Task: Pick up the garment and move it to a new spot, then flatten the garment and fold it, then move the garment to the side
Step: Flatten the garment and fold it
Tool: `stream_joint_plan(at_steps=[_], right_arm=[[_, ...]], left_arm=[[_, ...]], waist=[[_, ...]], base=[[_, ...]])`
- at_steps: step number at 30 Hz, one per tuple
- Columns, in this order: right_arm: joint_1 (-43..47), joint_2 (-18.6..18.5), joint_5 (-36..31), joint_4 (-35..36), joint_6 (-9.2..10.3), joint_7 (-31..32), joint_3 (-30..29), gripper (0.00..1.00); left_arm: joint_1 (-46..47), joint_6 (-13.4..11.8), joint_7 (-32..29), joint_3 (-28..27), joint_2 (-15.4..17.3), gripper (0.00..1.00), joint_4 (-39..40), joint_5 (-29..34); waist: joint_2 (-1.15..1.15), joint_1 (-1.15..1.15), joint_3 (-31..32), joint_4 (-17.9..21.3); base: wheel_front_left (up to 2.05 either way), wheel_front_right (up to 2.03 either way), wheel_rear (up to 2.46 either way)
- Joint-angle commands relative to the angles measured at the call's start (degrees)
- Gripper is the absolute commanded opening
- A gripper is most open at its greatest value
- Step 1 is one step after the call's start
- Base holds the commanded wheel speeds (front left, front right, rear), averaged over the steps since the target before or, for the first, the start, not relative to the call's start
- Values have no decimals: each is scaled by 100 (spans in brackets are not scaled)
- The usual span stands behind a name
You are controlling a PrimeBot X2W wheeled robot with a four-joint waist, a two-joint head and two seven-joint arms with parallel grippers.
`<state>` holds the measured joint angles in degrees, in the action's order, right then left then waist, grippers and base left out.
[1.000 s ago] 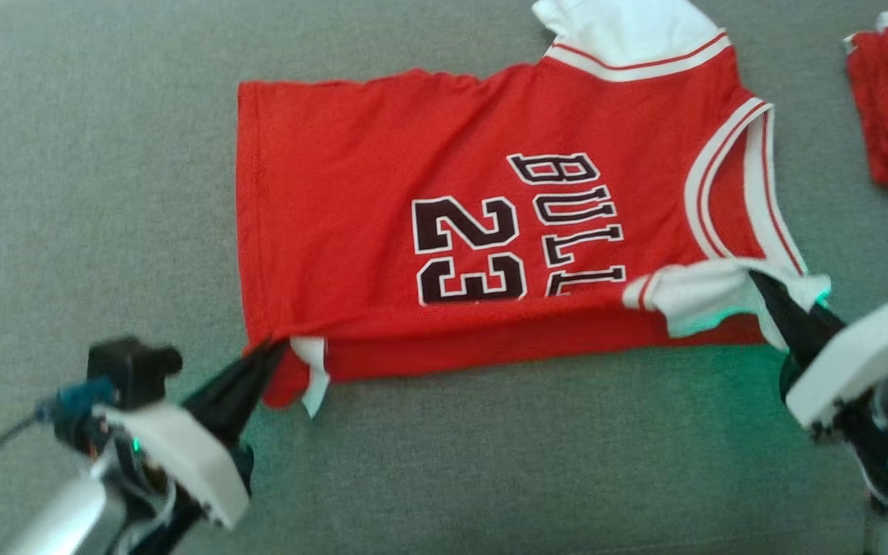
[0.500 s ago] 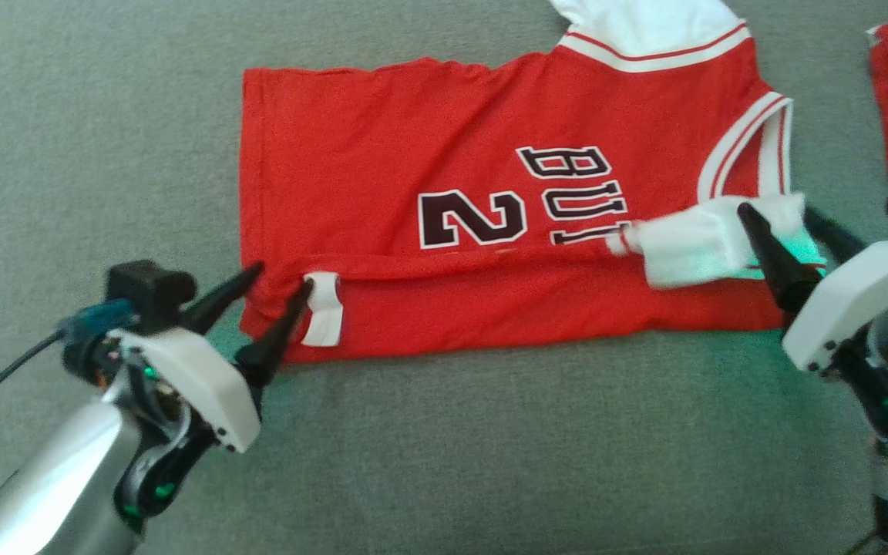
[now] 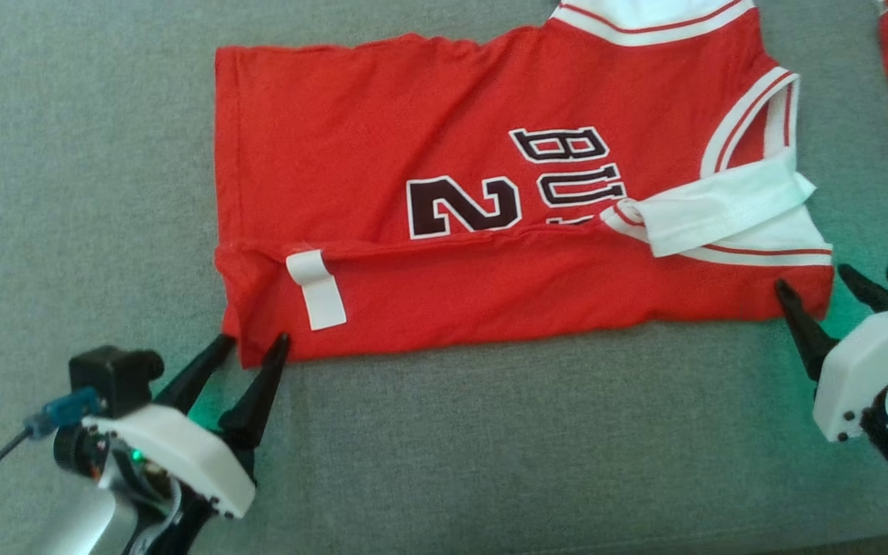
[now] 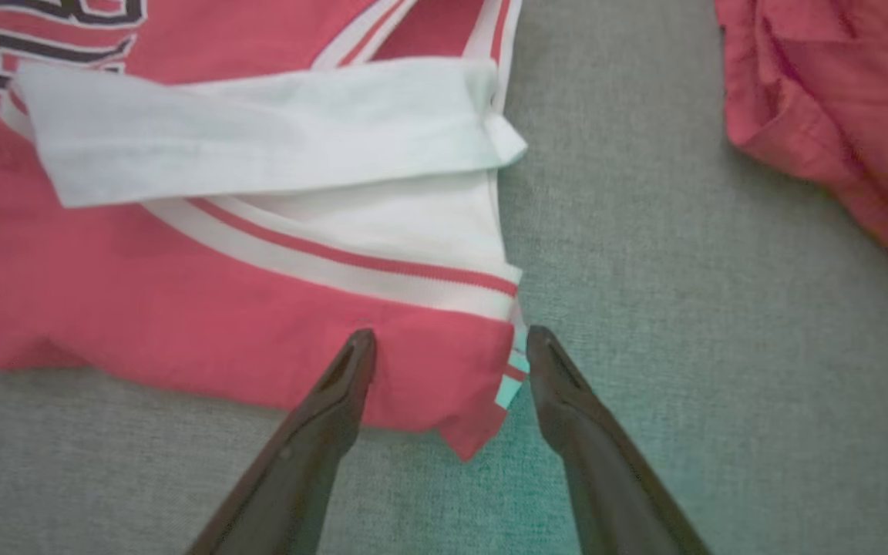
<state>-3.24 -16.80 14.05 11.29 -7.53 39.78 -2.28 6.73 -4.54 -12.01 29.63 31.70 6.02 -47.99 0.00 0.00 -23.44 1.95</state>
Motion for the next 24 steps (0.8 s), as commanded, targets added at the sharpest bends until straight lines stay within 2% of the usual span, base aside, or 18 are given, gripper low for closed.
stream_joint_plan(at_steps=[1, 5, 16, 17, 18, 19, 21, 24], right_arm=[[-152, -105, -68, 111, 4, 97, 95, 100], [-212, -137, -39, -15, 4, 238, 195, 100], [-233, -228, 336, -168, 4, 520, 450, 100], [-227, -237, 403, -204, 4, 560, 519, 100], [-236, -200, 509, -248, 4, 581, 550, 71], [-251, -171, 617, -290, 4, 599, 576, 0], [-287, -241, 751, -328, 4, 619, 591, 0], [-257, -533, 939, -232, 4, 673, 446, 0]], left_arm=[[261, 5, -23, -161, 64, 100, -18, -20], [394, 71, -49, -123, 19, 100, -223, -26], [516, 444, -406, 149, -165, 100, -542, -383], [515, 475, -444, 176, -169, 47, -555, -410], [510, 503, -475, 191, -179, 0, -575, -451], [502, 556, -528, 226, -172, 0, -589, -489], [459, 687, -604, 250, -115, 0, -538, -599], [283, 688, -581, -16, -22, 0, -280, -977]], waist=[[0, 0, -102, -64], [0, 0, -155, -89], [0, 0, -166, -55], [0, 0, -158, -46], [0, 0, -140, -38], [0, 0, -110, -32], [0, 0, -18, -30], [0, 0, 114, -44]], base=[[0, 0, 0], [0, 0, 0], [0, 0, 0], [0, 0, 0], [0, 0, 0], [0, 0, 0], [0, 0, 0], [0, 0, 0]])
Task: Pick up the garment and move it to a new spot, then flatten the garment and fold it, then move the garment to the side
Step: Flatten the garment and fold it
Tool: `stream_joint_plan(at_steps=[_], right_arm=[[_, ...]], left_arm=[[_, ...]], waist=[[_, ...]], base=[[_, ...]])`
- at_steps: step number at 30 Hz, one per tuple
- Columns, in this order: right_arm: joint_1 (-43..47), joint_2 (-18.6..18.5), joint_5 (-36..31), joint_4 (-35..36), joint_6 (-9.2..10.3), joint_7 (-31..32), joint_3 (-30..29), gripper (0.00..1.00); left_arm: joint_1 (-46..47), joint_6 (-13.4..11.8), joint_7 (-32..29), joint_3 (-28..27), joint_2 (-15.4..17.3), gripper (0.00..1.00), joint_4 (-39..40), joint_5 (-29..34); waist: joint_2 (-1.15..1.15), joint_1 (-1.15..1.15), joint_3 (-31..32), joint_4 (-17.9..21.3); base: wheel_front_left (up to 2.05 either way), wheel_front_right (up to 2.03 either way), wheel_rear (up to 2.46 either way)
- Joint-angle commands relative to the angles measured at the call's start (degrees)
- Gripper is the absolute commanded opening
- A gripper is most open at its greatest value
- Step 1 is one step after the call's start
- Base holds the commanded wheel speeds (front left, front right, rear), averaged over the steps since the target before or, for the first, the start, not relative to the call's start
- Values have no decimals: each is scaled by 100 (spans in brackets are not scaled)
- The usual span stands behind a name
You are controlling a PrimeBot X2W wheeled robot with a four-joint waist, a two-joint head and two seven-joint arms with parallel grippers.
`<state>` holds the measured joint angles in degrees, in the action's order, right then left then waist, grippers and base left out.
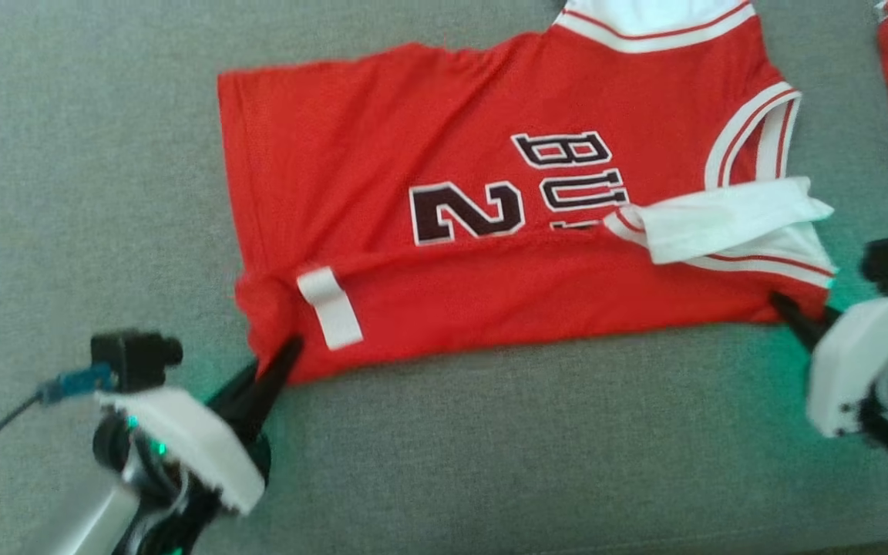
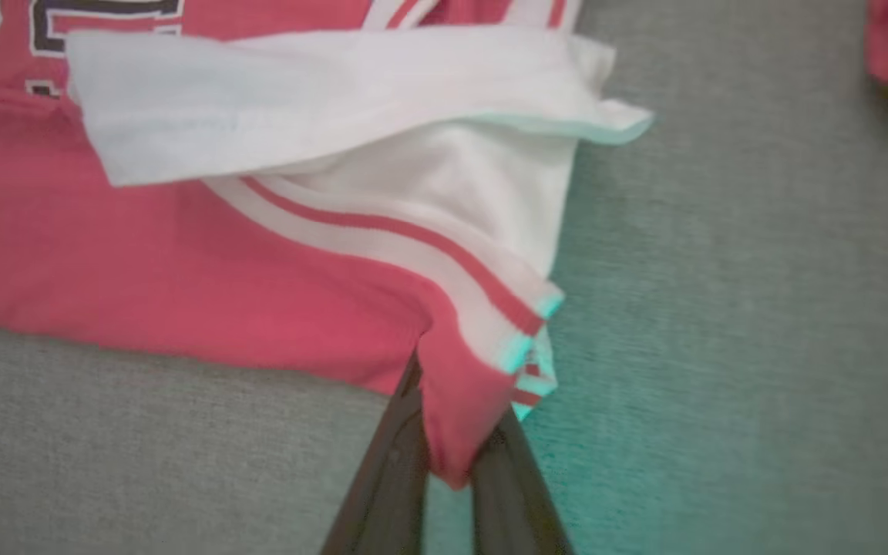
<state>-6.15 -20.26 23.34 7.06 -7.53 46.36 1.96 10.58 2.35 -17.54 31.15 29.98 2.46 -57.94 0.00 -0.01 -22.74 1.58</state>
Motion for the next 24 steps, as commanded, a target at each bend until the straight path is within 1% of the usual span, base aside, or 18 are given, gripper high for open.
stream_joint_plan(at_steps=[1, 5, 7, 8, 9, 10, 11, 12, 15, 17, 18, 19, 22, 24], right_arm=[[82, -324, 98, 249, 4, 85, -43, 0], [394, -996, 466, 562, 4, 530, -236, 0], [544, -1278, 590, 733, 4, 715, -284, 0], [601, -1375, 617, 802, 4, 771, -293, 15], [666, -1444, 656, 856, 4, 832, -261, 38], [729, -1483, 703, 891, 4, 883, -228, 100], [775, -1484, 736, 912, 4, 906, -210, 100], [803, -1479, 748, 939, 4, 885, -196, 100], [879, -1418, 717, 1033, 4, 709, -288, 100], [902, -1426, 701, 1246, 4, 592, -462, 100], [865, -1421, 720, 1399, 4, 551, -581, 100], [865, -1421, 720, 1399, 4, 551, -581, 100], [369, -1364, 720, 1835, 4, 464, -886, 100], [-246, -1253, 637, 1901, 4, 483, -964, 100]], left_arm=[[-193, -9, -35, -251, 240, 0, 232, -69], [-764, -134, -156, -450, 608, 0, 1081, -395], [-1081, -247, -202, -495, 743, 0, 1450, -510], [-1204, -309, -190, -512, 769, 0, 1571, -538], [-1296, -381, -144, -539, 747, 0, 1629, -566], [-1354, -436, -104, -544, 718, 22, 1639, -563], [-1377, -467, -72, -518, 700, 48, 1616, -504], [-1382, -489, -42, -478, 659, 100, 1568, -450], [-1310, -598, 172, -468, 496, 100, 1327, -254], [-1255, -674, 334, -525, 497, 100, 1221, -67], [-1227, -723, 403, -590, 548, 100, 1213, 26], [-1227, -723, 403, -590, 548, 100, 1213, 26], [-958, -866, 538, -847, 758, 100, 1259, 308], [-513, -932, 542, -943, 823, 100, 1245, 537]], waist=[[0, 1, 86, -7], [0, 1, 146, -13], [0, 1, 128, -13], [0, 1, 109, -21], [0, 1, 91, -31], [0, 1, 73, -48], [0, 1, 60, -64], [0, 1, 51, -83], [0, 1, 48, -151], [0, 1, 59, -182], [0, 1, 49, -187], [0, 1, 49, -187], [0, 1, -79, -219], [0, 1, -259, -300]], base=[[0, 0, 0], [0, 0, 0], [0, 0, 0], [0, 0, 0], [0, 0, 0], [0, 0, 0], [0, 0, 0], [0, 0, 0], [0, 0, 0], [0, 0, 0], [0, 0, 0], [0, 0, 0], [0, 0, 0], [0, 0, 0]])
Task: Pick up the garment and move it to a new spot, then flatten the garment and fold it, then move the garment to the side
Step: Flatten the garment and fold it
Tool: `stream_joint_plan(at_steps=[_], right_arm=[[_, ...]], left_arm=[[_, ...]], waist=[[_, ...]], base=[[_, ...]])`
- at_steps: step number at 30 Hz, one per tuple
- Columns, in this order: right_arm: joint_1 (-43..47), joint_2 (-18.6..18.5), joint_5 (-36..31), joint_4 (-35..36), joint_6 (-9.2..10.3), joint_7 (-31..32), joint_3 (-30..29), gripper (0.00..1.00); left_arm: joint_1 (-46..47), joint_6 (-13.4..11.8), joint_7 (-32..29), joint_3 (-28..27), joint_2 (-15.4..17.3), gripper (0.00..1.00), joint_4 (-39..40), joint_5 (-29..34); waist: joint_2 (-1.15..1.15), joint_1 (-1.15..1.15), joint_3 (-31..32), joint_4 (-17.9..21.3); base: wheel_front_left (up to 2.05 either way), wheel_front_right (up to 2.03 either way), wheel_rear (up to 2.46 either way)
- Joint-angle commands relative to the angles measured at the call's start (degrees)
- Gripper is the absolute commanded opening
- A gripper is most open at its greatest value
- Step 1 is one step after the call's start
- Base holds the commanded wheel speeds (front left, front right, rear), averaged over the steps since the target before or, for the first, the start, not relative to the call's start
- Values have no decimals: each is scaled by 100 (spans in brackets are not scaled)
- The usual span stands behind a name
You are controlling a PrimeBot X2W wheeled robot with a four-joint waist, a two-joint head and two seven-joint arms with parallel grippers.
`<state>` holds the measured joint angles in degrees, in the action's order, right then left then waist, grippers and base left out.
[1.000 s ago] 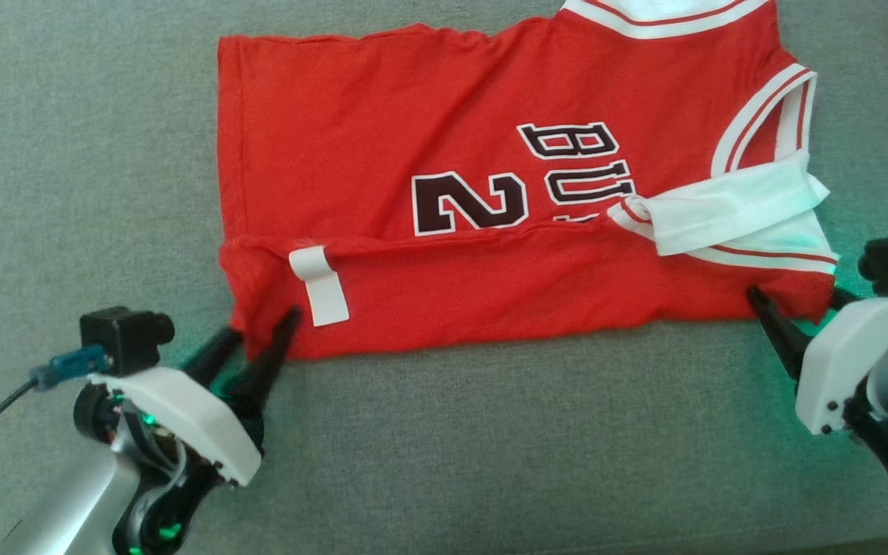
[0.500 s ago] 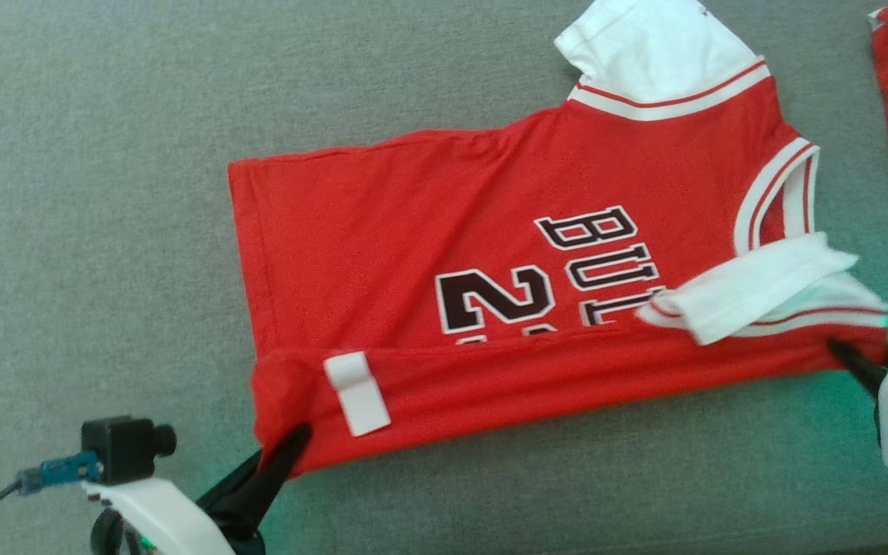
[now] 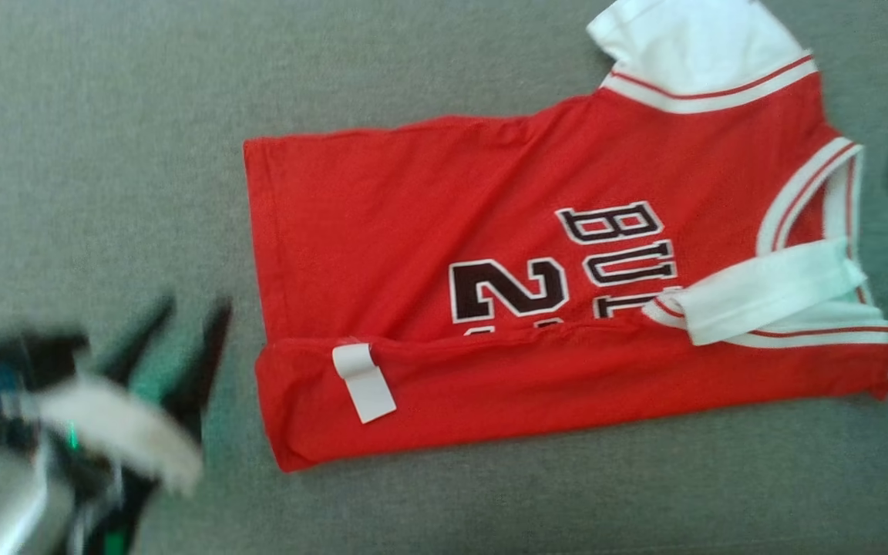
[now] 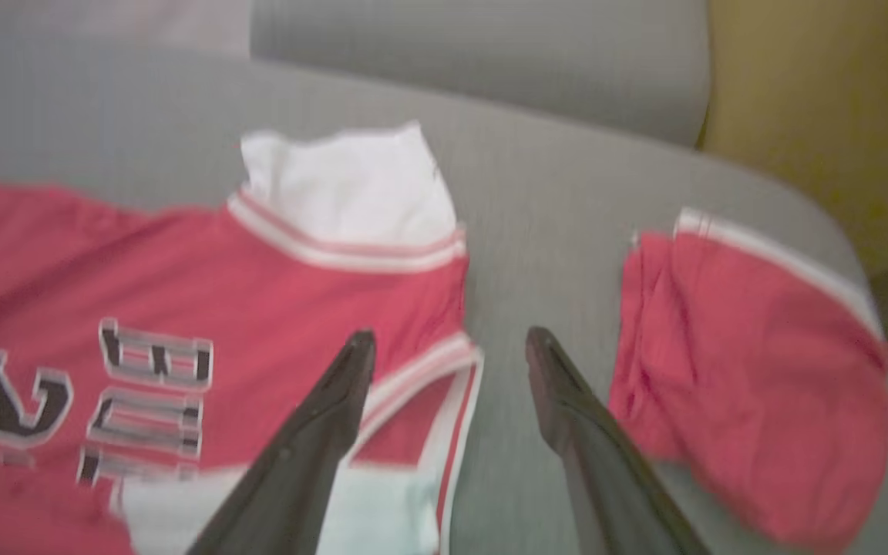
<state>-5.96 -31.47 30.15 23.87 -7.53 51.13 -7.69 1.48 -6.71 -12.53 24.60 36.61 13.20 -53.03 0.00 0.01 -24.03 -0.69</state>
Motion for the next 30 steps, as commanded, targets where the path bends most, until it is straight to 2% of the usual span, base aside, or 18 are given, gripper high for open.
stream_joint_plan(at_steps=[1, 5, 6, 9, 13, 18, 30], right_arm=[[-644, -47, -116, 155, 4, 29, 29, 100], [-2180, 201, -696, -652, 4, 158, 399, 100], [-2826, 336, -990, -1236, 4, 182, 571, 100], [-3492, 424, -1338, -2127, 4, 154, 847, 100], [-3971, 538, -1579, -3005, 4, 46, 979, 100], [-4183, 577, -1620, -3689, 4, -78, 1063, 100], [-4538, 766, -1301, -4281, 4, -10, 1472, 100]], left_arm=[[689, -52, 21, -301, 128, 100, 129, 141], [2015, 75, -279, 8, -281, 100, -430, 377], [2612, 190, -396, 249, -559, 100, -876, 524], [3233, 411, -523, 588, -973, 100, -1502, 631], [3675, 663, -546, 835, -1336, 100, -2069, 666], [3925, 935, -518, 1026, -1554, 100, -2543, 677], [4207, 1308, -977, 1329, -1666, 100, -2865, 264]], waist=[[0, -1, -245, -124], [0, -1, -717, -463], [0, -1, -906, -666], [0, -1, -1054, -916], [0, -1, -1139, -1095], [0, -1, -1101, -1136], [0, -1, -1053, -981]], base=[[0, 0, 0], [0, 0, 0], [0, 0, 0], [0, 0, 0], [0, 0, 0], [0, 0, 0], [0, 0, 0]])
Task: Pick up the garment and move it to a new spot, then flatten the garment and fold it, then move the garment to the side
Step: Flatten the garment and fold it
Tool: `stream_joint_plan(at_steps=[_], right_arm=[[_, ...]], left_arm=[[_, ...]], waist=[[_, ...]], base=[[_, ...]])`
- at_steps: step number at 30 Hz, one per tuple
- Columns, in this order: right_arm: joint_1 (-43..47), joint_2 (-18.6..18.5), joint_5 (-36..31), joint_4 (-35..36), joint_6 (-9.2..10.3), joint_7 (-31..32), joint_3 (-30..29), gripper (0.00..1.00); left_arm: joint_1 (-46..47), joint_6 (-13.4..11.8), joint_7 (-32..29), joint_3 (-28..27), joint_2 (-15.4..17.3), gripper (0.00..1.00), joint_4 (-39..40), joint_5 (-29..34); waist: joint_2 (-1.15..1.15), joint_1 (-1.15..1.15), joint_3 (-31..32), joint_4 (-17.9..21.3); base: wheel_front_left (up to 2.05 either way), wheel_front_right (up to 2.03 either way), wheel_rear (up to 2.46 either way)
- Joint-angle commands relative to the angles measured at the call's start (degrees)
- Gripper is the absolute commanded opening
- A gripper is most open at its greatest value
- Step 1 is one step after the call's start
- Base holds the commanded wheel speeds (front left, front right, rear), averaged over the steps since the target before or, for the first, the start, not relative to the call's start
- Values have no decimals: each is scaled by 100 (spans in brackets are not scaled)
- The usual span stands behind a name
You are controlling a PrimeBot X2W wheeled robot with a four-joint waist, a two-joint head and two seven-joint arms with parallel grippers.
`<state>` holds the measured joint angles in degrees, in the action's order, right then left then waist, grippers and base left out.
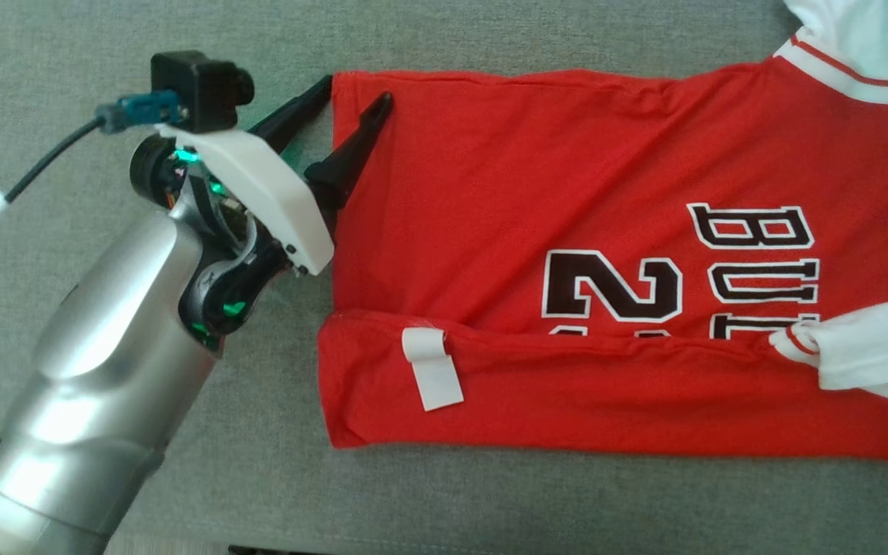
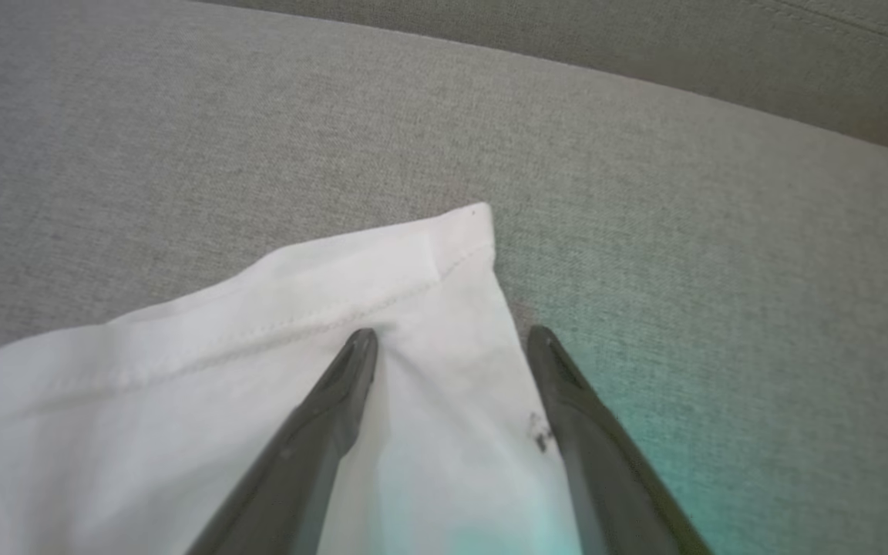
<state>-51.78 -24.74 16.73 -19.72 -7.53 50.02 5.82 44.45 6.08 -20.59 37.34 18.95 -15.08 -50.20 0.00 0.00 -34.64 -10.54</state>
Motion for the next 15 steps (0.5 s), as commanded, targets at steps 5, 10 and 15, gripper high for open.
stream_joint_plan(at_steps=[5, 10, 15], right_arm=[[-150, 364, 174, -53, 4, -380, -18, 0], [-408, 558, 360, -43, 4, -999, -275, 0], [-171, 416, 708, 407, 4, -1142, -344, 0]], left_arm=[[48, 95, -115, 167, 127, 0, -5, -65], [129, 100, 341, -153, 256, 0, 8, -104], [-106, 37, 838, -590, 526, 0, 340, -226]], waist=[[0, 0, 56, 53], [0, 0, 128, 175], [0, 0, 296, 402]], base=[[0, 0, 0], [0, 0, 0], [0, 0, 0]])
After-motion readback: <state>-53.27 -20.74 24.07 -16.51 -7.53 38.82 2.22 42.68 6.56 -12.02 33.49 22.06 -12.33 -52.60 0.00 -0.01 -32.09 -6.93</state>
